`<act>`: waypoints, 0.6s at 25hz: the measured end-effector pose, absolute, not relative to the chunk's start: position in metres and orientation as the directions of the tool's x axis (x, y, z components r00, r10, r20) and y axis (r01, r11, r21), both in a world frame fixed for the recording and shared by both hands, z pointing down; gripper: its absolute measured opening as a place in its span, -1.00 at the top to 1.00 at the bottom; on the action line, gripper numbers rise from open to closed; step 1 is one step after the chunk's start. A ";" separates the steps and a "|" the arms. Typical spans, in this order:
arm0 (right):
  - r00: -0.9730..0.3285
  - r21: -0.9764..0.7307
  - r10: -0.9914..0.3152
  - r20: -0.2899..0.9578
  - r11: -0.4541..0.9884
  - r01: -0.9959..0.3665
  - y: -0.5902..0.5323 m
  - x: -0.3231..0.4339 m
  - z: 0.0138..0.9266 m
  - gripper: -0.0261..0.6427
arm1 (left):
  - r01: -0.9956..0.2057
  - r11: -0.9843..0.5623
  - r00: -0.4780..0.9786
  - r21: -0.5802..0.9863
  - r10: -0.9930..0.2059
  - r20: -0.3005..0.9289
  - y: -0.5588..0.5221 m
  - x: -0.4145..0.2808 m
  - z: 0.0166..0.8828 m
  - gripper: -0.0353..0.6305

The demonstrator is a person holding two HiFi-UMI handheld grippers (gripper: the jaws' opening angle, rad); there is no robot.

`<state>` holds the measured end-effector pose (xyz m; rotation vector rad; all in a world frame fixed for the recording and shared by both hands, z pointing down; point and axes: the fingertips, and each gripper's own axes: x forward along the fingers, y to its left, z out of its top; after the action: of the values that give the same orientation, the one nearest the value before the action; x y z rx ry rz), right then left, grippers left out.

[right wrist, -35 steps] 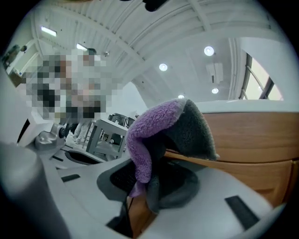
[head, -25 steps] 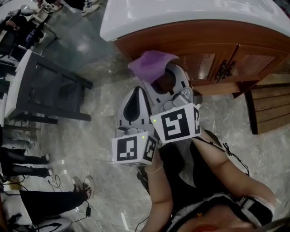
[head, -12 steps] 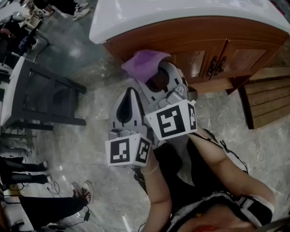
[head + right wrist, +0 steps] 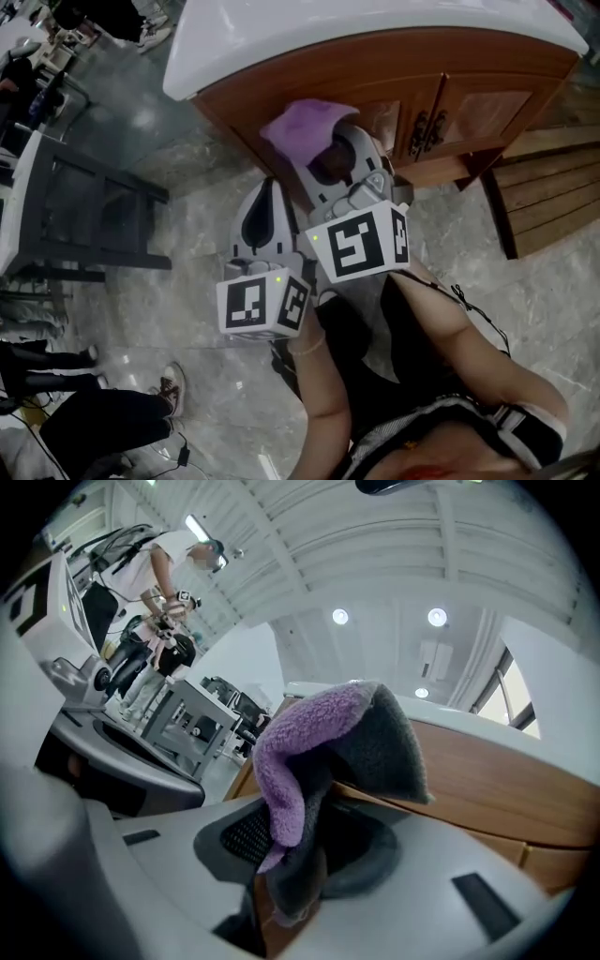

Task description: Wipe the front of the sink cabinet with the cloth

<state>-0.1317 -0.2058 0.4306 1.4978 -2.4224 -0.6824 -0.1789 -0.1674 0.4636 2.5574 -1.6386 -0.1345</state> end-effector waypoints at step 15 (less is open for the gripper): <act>-0.388 0.486 -0.921 -0.049 0.317 -0.814 -0.204 -0.072 0.432 0.42 | -0.872 -0.480 0.481 0.102 -0.876 -0.008 -0.176 -0.144 0.467 0.90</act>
<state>-0.0722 -0.2043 0.4321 1.5793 -2.3463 -0.6502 -0.1440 -0.1758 0.4667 2.6311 -1.5560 -0.0906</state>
